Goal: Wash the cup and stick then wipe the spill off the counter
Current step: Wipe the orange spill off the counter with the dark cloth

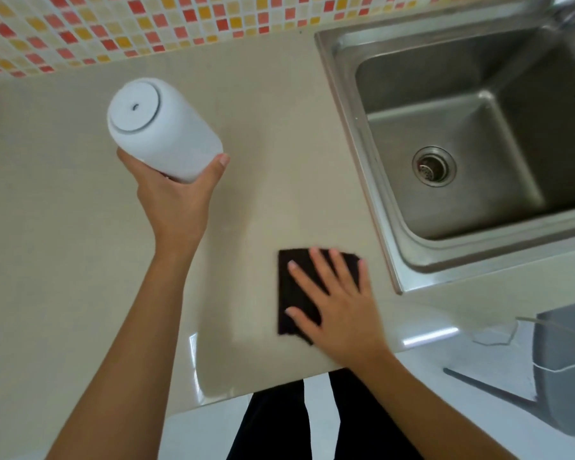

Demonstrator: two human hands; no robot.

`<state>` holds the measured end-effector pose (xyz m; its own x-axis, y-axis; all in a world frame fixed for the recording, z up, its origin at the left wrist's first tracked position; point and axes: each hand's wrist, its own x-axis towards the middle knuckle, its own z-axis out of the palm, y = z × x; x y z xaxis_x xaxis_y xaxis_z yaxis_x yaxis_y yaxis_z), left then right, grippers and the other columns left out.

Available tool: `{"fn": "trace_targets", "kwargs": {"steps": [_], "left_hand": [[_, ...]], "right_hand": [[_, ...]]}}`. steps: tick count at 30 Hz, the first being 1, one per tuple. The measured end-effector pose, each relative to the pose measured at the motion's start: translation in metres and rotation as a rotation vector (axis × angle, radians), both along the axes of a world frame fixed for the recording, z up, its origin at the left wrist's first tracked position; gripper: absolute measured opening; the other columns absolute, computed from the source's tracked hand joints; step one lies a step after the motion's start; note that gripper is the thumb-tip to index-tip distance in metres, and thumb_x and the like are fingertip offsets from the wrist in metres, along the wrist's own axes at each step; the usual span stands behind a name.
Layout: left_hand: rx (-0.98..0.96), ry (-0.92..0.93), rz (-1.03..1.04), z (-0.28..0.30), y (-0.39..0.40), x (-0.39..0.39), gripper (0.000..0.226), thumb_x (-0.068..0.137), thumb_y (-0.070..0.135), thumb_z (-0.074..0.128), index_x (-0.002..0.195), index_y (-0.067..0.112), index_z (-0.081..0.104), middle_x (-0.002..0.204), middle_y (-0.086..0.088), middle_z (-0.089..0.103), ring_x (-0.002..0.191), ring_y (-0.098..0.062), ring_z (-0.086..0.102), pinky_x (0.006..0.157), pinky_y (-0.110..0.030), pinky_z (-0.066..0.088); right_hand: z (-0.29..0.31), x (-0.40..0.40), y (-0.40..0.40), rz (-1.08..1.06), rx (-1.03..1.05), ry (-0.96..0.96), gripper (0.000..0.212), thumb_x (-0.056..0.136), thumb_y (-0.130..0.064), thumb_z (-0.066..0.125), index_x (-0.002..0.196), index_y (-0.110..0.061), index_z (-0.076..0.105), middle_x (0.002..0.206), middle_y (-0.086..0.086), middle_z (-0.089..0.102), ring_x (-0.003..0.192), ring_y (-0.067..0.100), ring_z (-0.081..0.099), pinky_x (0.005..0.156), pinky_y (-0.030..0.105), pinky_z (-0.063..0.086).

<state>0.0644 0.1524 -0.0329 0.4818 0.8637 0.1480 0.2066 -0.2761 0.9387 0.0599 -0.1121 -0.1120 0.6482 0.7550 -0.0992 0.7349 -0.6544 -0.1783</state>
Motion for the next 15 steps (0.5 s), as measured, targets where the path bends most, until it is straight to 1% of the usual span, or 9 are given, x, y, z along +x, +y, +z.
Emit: {"fn": "trace_targets", "kwargs": {"steps": [2, 4, 9, 11, 13, 15], "left_hand": [[-0.004, 0.012, -0.001, -0.003, -0.002, -0.001, 0.096, 0.070, 0.030, 0.086, 0.141, 0.010, 0.025, 0.122, 0.021, 0.047, 0.108, 0.015, 0.052, 0.088, -0.010, 0.045], [-0.022, 0.030, 0.000, -0.009, -0.004, -0.003, 0.098, 0.068, 0.032, 0.087, 0.142, 0.014, 0.024, 0.122, 0.021, 0.048, 0.108, 0.015, 0.052, 0.088, -0.009, 0.045], [-0.067, 0.093, -0.015, -0.026, -0.016, -0.010, 0.101, 0.066, 0.035, 0.087, 0.142, 0.017, 0.024, 0.129, 0.013, 0.051, 0.110, 0.011, 0.053, 0.089, -0.010, 0.046], [-0.081, 0.115, -0.024, -0.033, -0.020, -0.010, 0.101, 0.066, 0.036, 0.088, 0.142, 0.019, 0.023, 0.131, 0.011, 0.051, 0.112, 0.007, 0.053, 0.092, -0.013, 0.048], [-0.083, 0.142, -0.033, -0.039, -0.021, -0.011, 0.102, 0.064, 0.038, 0.088, 0.142, 0.020, 0.023, 0.134, 0.009, 0.051, 0.116, 0.000, 0.053, 0.095, -0.020, 0.049], [-0.087, 0.154, -0.037, -0.042, -0.022, -0.010, 0.103, 0.063, 0.039, 0.088, 0.141, 0.020, 0.024, 0.135, 0.008, 0.051, 0.118, -0.003, 0.053, 0.098, -0.025, 0.048]], "right_hand": [[0.001, 0.028, -0.003, -0.103, -0.029, -0.013, 0.066, 0.093, -0.066, 0.035, 0.152, -0.038, 0.024, 0.162, 0.001, 0.018, 0.149, 0.027, 0.015, 0.117, 0.057, 0.010], [0.002, 0.049, 0.009, -0.161, -0.046, -0.020, 0.066, 0.095, -0.065, 0.030, 0.153, -0.036, 0.019, 0.162, 0.004, 0.016, 0.149, 0.028, 0.011, 0.119, 0.056, 0.005], [0.000, 0.100, 0.074, -0.218, -0.007, -0.057, 0.065, 0.095, -0.063, 0.028, 0.153, -0.033, 0.022, 0.161, 0.007, 0.020, 0.148, 0.033, 0.014, 0.116, 0.058, 0.005], [0.000, 0.126, 0.102, -0.246, 0.004, -0.046, 0.066, 0.095, -0.064, 0.025, 0.153, -0.034, 0.020, 0.161, 0.006, 0.018, 0.148, 0.033, 0.012, 0.116, 0.058, 0.002], [-0.001, 0.148, 0.125, -0.269, -0.005, -0.036, 0.067, 0.095, -0.065, 0.020, 0.154, -0.034, 0.014, 0.163, 0.006, 0.012, 0.149, 0.032, 0.006, 0.117, 0.058, -0.001], [-0.002, 0.161, 0.139, -0.280, -0.024, -0.034, 0.067, 0.095, -0.065, 0.016, 0.155, -0.034, 0.009, 0.163, 0.005, 0.007, 0.150, 0.031, 0.001, 0.117, 0.058, -0.004]]}}
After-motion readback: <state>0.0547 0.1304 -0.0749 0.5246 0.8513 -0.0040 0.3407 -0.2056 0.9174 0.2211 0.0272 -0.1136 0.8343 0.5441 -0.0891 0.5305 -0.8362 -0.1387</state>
